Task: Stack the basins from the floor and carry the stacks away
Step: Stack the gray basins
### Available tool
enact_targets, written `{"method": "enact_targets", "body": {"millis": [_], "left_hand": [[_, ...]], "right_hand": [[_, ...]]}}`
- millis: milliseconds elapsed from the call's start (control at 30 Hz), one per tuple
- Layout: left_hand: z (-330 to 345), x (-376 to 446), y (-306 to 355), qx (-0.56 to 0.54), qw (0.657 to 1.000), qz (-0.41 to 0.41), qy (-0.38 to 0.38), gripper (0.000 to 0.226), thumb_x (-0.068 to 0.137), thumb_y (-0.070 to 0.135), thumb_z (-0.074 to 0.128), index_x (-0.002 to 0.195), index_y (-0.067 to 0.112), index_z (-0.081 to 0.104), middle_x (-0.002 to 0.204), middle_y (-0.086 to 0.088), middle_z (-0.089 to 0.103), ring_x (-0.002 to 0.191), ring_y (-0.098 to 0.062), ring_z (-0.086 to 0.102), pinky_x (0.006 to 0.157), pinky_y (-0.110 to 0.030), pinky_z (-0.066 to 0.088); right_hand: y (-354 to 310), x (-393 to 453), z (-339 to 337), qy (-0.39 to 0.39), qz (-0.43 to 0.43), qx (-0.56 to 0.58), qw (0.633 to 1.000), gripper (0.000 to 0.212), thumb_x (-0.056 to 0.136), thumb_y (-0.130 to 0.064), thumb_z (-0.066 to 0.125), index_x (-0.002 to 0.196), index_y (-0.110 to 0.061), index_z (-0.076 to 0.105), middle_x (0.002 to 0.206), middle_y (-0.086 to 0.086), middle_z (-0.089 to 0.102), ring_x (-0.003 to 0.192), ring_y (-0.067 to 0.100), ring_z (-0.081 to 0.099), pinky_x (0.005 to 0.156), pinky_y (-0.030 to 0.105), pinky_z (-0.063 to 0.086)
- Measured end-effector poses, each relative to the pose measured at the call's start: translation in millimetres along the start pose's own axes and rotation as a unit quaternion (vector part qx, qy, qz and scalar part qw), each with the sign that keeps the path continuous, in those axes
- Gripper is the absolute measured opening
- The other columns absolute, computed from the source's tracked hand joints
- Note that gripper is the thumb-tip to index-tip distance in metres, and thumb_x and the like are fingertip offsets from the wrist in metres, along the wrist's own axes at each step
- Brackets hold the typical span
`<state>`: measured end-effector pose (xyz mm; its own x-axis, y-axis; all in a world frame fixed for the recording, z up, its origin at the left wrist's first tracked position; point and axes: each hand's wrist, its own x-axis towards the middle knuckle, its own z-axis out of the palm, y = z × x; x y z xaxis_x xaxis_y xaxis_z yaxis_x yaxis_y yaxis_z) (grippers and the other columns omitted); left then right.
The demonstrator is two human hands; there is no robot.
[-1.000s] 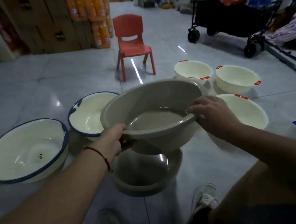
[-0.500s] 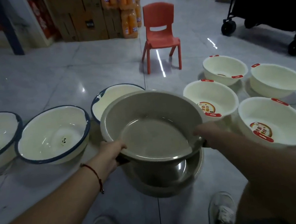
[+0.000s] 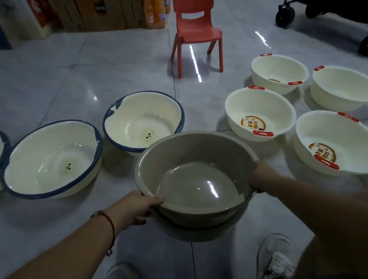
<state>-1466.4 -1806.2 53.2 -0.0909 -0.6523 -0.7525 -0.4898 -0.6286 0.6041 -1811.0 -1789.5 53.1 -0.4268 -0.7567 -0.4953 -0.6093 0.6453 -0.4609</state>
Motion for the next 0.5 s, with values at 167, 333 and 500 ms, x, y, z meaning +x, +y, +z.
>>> {"method": "enact_targets", "body": {"millis": [167, 333, 500], "left_hand": [[0.9, 8.5, -10.9, 0.097, 0.993, 0.067, 0.018, 0.016, 0.086, 0.025, 0.074, 0.092, 0.025, 0.059, 0.081, -0.001, 0.063, 0.064, -0.011, 0.052, 0.049, -0.018, 0.041], [0.9, 26.4, -21.2, 0.146, 0.984, 0.096, 0.03, 0.026, 0.087, 0.024, 0.074, 0.109, 0.02, 0.061, 0.102, 0.003, 0.068, 0.094, -0.014, 0.065, 0.072, -0.017, 0.05], [2.0, 43.7, -16.0, 0.196, 0.973, 0.108, 0.059, 0.099, 0.075, 0.033, 0.082, 0.151, 0.019, 0.019, 0.14, -0.004, 0.049, 0.123, -0.025, 0.052, 0.096, -0.032, 0.045]], "right_hand": [[42.5, 11.5, 66.9, -0.026, -0.013, -0.069, 0.997, 0.05, 0.092, -0.024, 0.052, 0.139, -0.013, 0.039, 0.117, 0.013, 0.062, 0.092, 0.03, 0.064, 0.08, 0.04, 0.055], [56.4, 28.1, 67.7, -0.032, 0.025, -0.107, 0.993, 0.058, 0.088, -0.021, 0.057, 0.14, -0.011, 0.034, 0.121, 0.016, 0.061, 0.103, 0.034, 0.064, 0.084, 0.039, 0.052], [61.1, 30.4, 61.8, -0.006, 0.084, -0.099, 0.992, 0.076, 0.091, -0.018, 0.058, 0.151, -0.011, 0.012, 0.139, 0.025, 0.043, 0.121, 0.042, 0.053, 0.101, 0.047, 0.045]]}}
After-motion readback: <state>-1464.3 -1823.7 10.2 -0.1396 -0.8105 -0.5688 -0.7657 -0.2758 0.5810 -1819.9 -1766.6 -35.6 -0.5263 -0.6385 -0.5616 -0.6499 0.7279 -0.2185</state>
